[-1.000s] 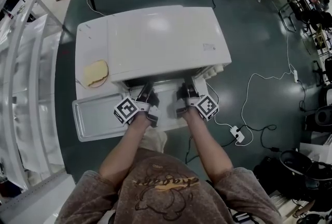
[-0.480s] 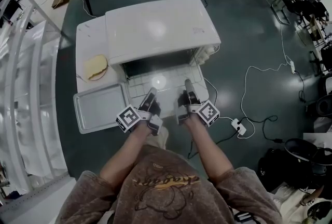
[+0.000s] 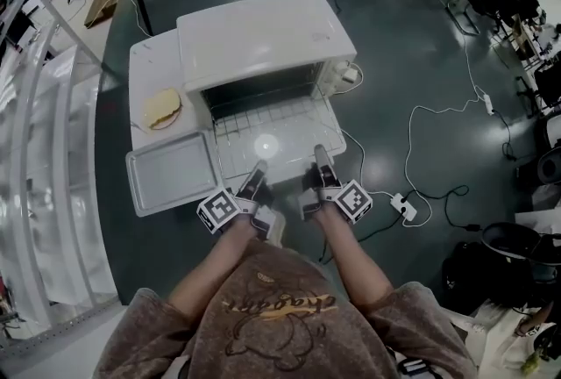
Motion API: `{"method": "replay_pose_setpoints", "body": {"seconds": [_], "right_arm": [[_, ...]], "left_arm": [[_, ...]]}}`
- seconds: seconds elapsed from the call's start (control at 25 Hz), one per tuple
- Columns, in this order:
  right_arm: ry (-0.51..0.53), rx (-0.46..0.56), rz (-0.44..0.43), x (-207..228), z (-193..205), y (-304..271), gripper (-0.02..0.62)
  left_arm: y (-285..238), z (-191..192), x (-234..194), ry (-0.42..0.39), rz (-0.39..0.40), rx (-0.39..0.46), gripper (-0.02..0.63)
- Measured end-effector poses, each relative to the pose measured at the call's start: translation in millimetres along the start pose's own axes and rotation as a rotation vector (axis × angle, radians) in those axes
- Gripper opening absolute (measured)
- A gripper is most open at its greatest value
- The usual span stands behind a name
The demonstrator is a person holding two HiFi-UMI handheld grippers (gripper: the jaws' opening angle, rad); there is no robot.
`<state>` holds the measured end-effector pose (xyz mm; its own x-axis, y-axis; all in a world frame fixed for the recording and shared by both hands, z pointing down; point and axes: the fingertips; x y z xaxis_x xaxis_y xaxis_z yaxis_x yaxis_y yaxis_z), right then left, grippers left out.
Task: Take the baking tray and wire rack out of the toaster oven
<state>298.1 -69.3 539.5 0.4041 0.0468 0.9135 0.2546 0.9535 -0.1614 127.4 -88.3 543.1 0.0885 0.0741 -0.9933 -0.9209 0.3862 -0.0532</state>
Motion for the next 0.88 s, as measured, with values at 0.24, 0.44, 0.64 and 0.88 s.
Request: {"method": "replay_pose_setpoints", "body": {"seconds": [0.24,0.44,0.64,0.88], "right_arm": [[-0.014,0.052,-0.060,-16,9,36,0.021],[0.000,0.070,-0.062,-29,15,62,0.021],[-0.010,0.065,-0.106,-50,30,77,0.021],[0.002,-0.006,-0.154,-80,74,83,0.021]], "left_arm": [[11,24,17,-0.033,0.026,-0.050,0.006],[24,41,33,-0.072,0.025,-0.086,0.006],[45,51,48,-0.073,0.034,-0.097,0.006],[100,52,56,-0.115,0.008,-0.094,0.006]]}}
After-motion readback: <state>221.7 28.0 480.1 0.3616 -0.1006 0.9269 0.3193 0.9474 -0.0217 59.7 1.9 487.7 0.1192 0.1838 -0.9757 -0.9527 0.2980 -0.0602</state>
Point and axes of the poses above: the fingertips, and each gripper's own axes: y backward along the fingers, x to its right, z out of its underside, and after that the axes turned 15 degrees about -x, right-handed
